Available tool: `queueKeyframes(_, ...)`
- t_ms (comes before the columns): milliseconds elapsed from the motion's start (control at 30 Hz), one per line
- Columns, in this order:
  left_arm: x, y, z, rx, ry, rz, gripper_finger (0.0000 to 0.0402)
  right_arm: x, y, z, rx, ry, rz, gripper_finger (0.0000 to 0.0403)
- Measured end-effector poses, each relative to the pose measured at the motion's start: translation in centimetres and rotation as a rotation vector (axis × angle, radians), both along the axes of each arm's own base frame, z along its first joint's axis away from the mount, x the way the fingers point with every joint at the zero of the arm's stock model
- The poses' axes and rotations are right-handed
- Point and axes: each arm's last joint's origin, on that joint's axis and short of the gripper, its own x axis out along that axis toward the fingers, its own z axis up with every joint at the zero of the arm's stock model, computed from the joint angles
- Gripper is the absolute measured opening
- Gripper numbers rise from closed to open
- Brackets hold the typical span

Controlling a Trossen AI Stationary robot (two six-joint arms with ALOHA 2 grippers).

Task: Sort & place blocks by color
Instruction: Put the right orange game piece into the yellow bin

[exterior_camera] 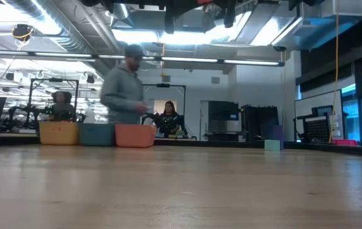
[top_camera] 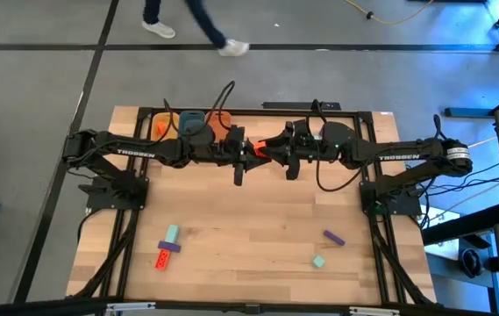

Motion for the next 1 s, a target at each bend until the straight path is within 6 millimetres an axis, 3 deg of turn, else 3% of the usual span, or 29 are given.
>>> queueKeyframes(133, 0.0, 0.0, 0.0, 0.0, 0.002, 0.002, 0.0083, 0.0, -0.1, 0.0, 0.016, -0.003, 0.038, 0.0182)
queueKeyframes(367, 0.0, 0.1, -0.1, -0.004, 0.003, 0.017, 0.0083, -0.1, -0.5, -0.1, 0.0, 0.011, 0.034, 0.0319)
queueKeyframes(467, 0.0, 0.1, -0.1, -0.003, 0.008, 0.016, 0.0083, -0.5, -1.1, 0.0, -0.014, 0.038, 0.011, 0.0351)
queueKeyframes(700, -2.6, 0.8, 1.1, 0.036, 0.118, 0.045, 0.0083, -3.9, -2.3, 0.6, -0.04, 0.19, -0.055, 0.0356)
queueKeyframes(1000, -9.8, 0.3, 4.5, 0.183, 0.132, 0.104, 0.0083, -9.0, -1.6, 0.7, -0.019, 0.299, -0.074, 0.0355)
